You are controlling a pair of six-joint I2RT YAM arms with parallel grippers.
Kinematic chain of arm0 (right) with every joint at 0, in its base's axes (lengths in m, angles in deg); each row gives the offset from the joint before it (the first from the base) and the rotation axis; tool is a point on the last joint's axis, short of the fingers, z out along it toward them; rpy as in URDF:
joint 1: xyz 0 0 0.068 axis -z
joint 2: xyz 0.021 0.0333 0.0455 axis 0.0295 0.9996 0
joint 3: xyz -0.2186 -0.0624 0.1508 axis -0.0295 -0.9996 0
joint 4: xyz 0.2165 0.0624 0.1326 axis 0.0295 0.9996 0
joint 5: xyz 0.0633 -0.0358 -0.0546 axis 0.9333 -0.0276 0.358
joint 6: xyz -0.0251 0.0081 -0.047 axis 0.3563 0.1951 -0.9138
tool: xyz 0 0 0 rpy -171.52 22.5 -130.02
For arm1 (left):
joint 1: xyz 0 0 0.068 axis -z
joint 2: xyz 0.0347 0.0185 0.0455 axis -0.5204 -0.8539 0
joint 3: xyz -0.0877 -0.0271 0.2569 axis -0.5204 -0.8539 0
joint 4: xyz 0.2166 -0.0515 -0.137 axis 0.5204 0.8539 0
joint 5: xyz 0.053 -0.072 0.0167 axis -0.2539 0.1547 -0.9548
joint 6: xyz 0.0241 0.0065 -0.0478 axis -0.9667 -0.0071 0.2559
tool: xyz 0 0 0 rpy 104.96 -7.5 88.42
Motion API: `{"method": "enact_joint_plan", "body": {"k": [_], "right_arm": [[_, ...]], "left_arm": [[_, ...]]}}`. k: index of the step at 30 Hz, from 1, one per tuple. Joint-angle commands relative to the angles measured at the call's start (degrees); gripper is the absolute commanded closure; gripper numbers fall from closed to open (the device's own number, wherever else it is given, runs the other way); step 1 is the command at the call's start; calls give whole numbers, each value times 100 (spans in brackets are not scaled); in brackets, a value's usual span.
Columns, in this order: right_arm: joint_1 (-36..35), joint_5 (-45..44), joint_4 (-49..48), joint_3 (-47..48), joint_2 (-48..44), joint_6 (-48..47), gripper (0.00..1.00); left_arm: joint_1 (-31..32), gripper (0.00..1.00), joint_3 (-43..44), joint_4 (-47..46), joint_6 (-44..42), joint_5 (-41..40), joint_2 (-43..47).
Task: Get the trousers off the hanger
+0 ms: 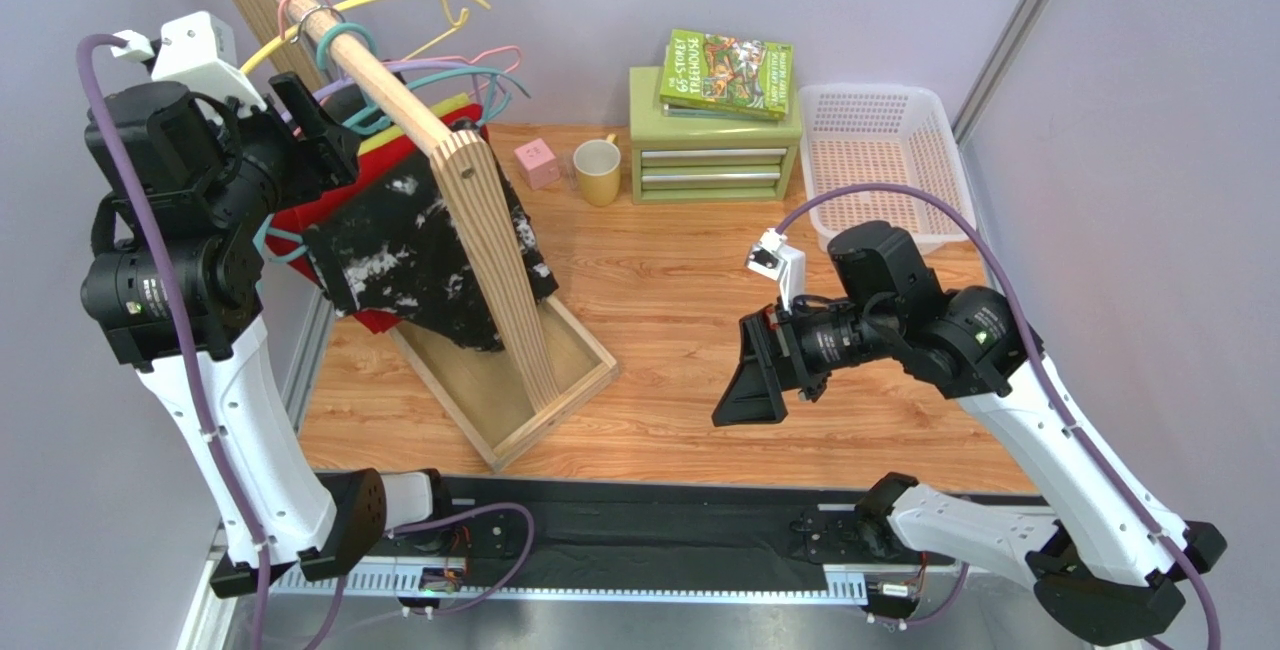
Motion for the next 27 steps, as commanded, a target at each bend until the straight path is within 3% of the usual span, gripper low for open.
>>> {"method": "enact_joint_plan", "body": {"k": [1, 4, 14, 21, 27], "right_arm": [[-42, 127, -44, 212, 115, -70, 0], [-42, 118, -61, 265, 203, -79, 0], [-42, 101, -149, 238, 370, -35, 0], [-42, 109, -220, 238, 396, -9, 0], [-42, -5, -194, 230, 344, -18, 0]], "left_arm": [[-72, 28, -163, -35, -515, 275, 33], [-72, 28, -233, 17, -638, 196, 33], [-64, 52, -1077, -88, -481, 504, 595], [-64, 60, -1771, -483, -287, 653, 1008], [-55, 78, -2044, -808, -85, 811, 1131]]}}
